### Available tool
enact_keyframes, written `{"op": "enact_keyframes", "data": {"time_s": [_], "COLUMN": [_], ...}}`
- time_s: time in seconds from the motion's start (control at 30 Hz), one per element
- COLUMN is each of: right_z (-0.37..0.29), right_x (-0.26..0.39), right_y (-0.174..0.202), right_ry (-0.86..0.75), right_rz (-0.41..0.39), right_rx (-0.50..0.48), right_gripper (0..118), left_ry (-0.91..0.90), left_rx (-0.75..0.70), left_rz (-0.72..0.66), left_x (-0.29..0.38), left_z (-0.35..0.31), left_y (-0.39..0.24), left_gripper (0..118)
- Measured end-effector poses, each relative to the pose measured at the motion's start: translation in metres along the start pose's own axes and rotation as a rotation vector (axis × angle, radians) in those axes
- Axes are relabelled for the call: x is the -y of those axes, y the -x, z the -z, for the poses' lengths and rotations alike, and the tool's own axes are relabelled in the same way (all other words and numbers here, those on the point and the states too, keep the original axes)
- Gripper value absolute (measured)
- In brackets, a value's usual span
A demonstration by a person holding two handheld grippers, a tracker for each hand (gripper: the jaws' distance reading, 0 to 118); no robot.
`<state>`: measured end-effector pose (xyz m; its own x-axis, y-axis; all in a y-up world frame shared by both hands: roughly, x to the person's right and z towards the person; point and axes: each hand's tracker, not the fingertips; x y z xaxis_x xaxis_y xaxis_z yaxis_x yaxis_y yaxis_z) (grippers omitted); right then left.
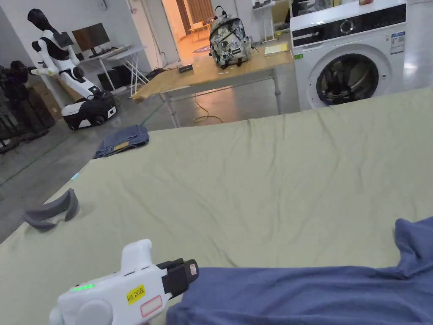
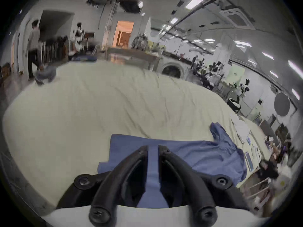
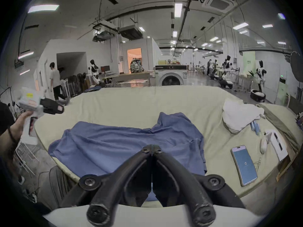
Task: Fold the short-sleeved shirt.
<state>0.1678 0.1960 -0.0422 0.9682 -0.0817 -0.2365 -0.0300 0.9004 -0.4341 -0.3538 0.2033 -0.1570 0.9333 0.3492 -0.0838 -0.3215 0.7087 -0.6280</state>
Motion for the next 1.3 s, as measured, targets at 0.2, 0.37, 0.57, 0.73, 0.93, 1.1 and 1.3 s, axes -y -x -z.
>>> {"op": "enact_keyframes", "data": {"time_s": [0.2, 0.37, 0.57, 0.73, 0.93, 1.1, 1.3], "right_z": [0.005, 0.005, 0.003, 0.015, 0.086, 0.199, 0.276], "right_x": [0.011, 0.023, 0.024, -0.007, -0.091, -0.107, -0.069], "right_y": [-0.033, -0.055, -0.062, -0.072, -0.124, -0.169, -0.150], "right_ry": [0.051, 0.088, 0.118, 0.111, 0.221, 0.483, 0.712], "right_rz": [0.049, 0.099, 0.133, 0.076, 0.140, 0.266, 0.069], "right_rx": [0.057, 0.103, 0.124, 0.158, 0.063, 0.046, 0.132], "right_gripper": [0, 0, 0, 0, 85, 90, 78], "left_ry": [0.274, 0.351, 0.417, 0.431, 0.507, 0.573, 0.576], "left_rx": [-0.149, -0.234, -0.310, -0.341, -0.376, -0.370, -0.341], "left_rz": [-0.006, 0.017, 0.201, 0.306, 0.335, 0.336, 0.319], "left_x": [-0.033, -0.025, -0.026, -0.019, -0.026, -0.034, -0.030], "left_z": [0.102, 0.137, 0.144, 0.153, 0.178, 0.179, 0.164], "left_y": [0.036, 0.037, 0.005, -0.011, -0.005, -0.011, -0.017], "left_gripper": [56, 65, 31, 3, 3, 3, 3]}}
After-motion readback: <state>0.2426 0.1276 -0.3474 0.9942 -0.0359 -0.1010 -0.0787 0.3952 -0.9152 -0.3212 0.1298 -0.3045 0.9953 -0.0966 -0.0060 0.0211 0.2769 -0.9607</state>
